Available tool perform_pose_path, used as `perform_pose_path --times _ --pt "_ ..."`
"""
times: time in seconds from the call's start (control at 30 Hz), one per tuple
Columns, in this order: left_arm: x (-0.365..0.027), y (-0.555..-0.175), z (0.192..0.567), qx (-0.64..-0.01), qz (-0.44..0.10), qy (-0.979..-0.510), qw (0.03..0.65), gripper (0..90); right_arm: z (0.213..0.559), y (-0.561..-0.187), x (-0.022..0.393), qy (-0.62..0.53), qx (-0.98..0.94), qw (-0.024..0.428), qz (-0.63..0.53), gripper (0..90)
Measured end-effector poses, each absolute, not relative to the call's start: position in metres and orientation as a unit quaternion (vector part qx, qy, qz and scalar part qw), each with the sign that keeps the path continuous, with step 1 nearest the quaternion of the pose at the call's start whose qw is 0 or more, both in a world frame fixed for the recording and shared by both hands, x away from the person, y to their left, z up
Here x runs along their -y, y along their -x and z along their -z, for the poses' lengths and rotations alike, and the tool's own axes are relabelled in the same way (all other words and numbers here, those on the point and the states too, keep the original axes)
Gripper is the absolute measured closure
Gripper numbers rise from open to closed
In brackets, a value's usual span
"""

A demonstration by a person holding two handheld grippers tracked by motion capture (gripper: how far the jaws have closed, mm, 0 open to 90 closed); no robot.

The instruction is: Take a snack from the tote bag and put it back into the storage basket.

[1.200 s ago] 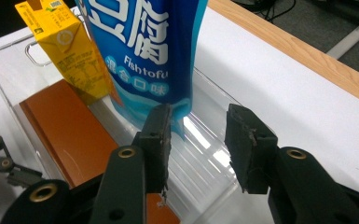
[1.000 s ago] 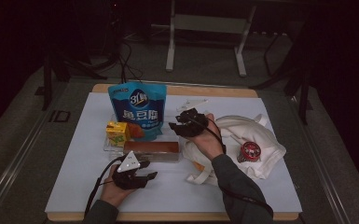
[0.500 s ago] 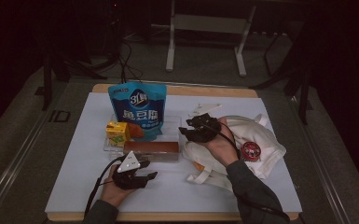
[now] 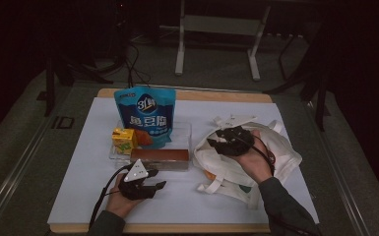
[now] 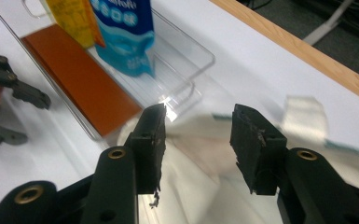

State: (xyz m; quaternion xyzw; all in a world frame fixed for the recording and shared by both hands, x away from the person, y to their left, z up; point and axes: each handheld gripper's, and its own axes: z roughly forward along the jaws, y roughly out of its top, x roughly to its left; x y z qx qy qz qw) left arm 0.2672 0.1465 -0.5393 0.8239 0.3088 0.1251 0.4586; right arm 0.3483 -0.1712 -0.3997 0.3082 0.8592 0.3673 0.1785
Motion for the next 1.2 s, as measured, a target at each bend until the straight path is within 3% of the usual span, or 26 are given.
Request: perform_pose_path --times 0.9,1.2 --pt "-0.147 -0.267 0.539 -0.309 -0.124 -0.824 0.458 46.3 0.410 -0.335 0.245 -0.358 -0.843 0.206 -0.346 56.3" --pt "-0.147 -0.267 0.539 -0.309 -0.125 -0.824 0.458 46.3 0.419 -0.330 0.272 -0.370 -0.843 0.219 -0.323 64.5"
